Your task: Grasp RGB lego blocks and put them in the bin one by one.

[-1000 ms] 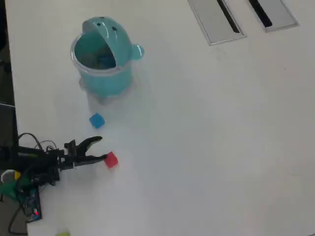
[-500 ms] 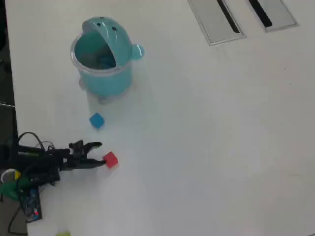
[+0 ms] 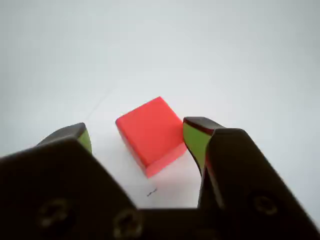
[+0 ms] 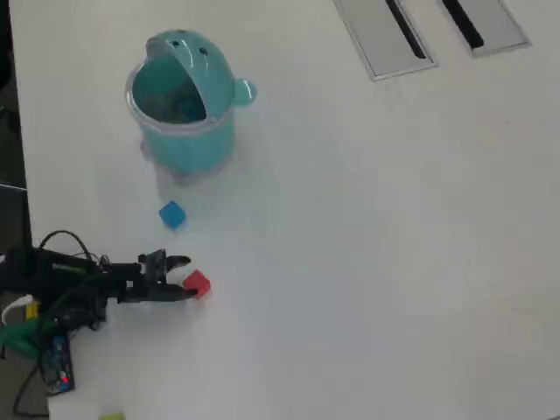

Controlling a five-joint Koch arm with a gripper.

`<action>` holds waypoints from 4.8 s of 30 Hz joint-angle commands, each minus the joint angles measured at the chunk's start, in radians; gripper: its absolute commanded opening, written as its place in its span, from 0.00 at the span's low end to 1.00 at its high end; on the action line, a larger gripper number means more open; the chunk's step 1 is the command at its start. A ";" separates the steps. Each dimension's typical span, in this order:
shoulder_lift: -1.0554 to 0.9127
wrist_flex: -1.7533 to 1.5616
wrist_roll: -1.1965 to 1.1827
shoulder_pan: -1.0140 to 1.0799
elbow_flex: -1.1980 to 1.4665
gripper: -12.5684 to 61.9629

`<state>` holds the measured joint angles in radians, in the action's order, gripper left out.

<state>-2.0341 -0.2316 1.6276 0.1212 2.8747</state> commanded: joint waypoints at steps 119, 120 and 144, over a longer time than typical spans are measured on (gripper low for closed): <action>-0.224 0.086 -0.124 -0.927 -0.626 0.32; -0.215 0.089 -0.121 -0.933 -0.634 0.31; 0.611 0.098 -0.078 -1.017 -1.470 0.29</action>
<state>-1.3959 -0.1135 1.5570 -0.8866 1.5110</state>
